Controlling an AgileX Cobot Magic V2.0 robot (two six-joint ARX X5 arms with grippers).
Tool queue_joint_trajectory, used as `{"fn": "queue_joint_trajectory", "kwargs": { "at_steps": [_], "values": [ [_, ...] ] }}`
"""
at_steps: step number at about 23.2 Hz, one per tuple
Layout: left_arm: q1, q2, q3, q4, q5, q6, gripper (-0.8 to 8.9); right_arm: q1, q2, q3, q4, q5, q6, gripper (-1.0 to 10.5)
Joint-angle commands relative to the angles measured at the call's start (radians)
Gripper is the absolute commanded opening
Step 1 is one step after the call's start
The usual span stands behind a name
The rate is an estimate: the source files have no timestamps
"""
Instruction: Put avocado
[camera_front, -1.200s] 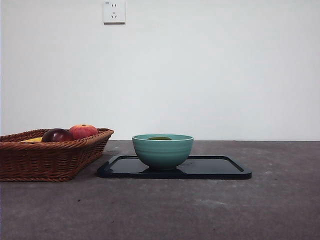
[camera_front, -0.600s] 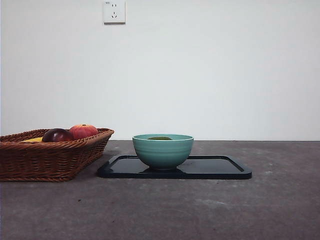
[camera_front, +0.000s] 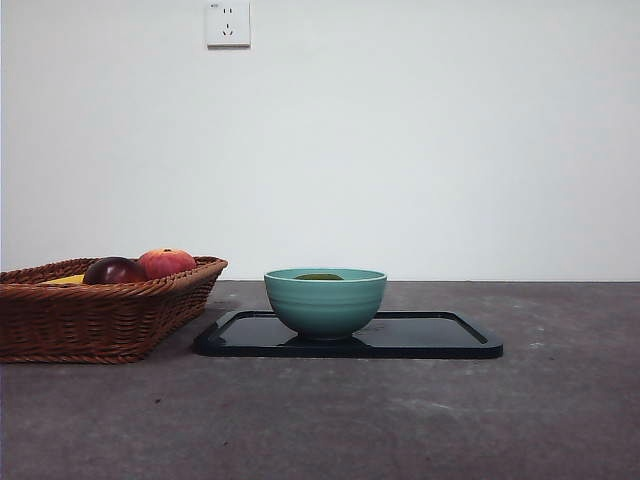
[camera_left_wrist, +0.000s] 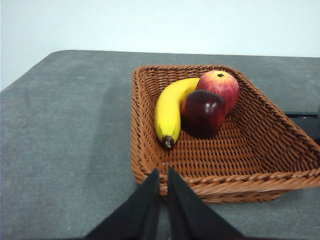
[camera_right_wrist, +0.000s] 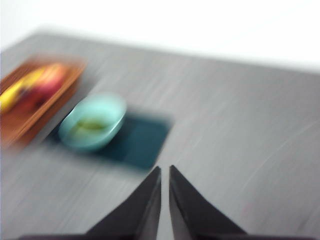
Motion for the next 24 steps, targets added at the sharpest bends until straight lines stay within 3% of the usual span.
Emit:
{"fn": "queue_joint_trajectory", "kwargs": {
  "at_steps": [1,3,6,14,24],
  "values": [
    [0.002,-0.001,-0.022,-0.005,0.010,-0.008,0.24,-0.127,-0.046,-0.161,0.241,-0.050,-0.103,0.2],
    [0.002,-0.001,-0.022,-0.005,0.010,-0.008,0.24,-0.250,-0.097,-0.344,0.463,-0.148,-0.113,0.2],
    [0.002,-0.001,-0.022,-0.005,0.010,-0.008,0.24,-0.383,-0.159,-0.561,0.687,-0.164,-0.113,0.2],
    [0.002,-0.001,-0.022,-0.005,0.010,-0.008,0.24,-0.462,-0.252,-0.765,0.745,-0.152,-0.121,0.2],
    [0.002,-0.001,-0.022,-0.005,0.010,-0.008,0.24,-0.468,-0.314,-0.898,0.745,-0.152,-0.118,0.2]
  ]
}}
